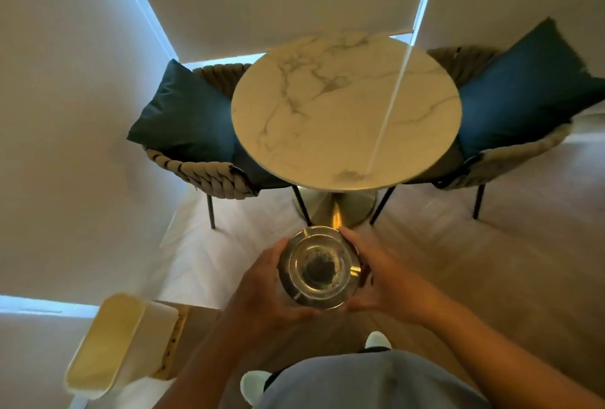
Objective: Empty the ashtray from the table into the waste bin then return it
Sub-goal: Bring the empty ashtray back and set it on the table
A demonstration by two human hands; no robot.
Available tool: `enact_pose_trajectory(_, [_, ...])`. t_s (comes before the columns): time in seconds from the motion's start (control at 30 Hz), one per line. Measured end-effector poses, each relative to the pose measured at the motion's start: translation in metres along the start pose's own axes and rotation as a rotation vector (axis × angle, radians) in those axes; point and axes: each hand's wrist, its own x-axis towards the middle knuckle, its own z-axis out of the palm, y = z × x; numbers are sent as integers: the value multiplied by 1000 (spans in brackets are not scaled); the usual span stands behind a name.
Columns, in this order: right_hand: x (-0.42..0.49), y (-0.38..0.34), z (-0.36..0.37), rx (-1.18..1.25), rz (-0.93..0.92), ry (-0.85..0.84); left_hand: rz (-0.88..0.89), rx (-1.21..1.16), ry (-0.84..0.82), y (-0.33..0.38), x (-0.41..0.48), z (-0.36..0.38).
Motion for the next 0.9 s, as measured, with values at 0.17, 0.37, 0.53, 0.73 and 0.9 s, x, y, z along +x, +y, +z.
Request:
enact_pose_trajectory(0.17, [-43, 58, -51, 5, 71, 57, 62, -2, -74, 44, 37, 61])
enact_pose_trajectory(0.37, [-57, 88, -88, 96, 53, 134, 90, 43, -133, 71, 75, 92])
enact_pose_trajectory(0.53, [-37, 107, -106, 128, 92, 157, 107, 7, -149, 75, 112, 94])
enact_pose_trajectory(0.73, [22, 123, -130, 165, 92, 150, 107, -47, -161, 66, 177, 78])
enact_pose_trajectory(0.9, [88, 131, -151, 153, 143, 149, 108, 36, -208, 41, 250, 52])
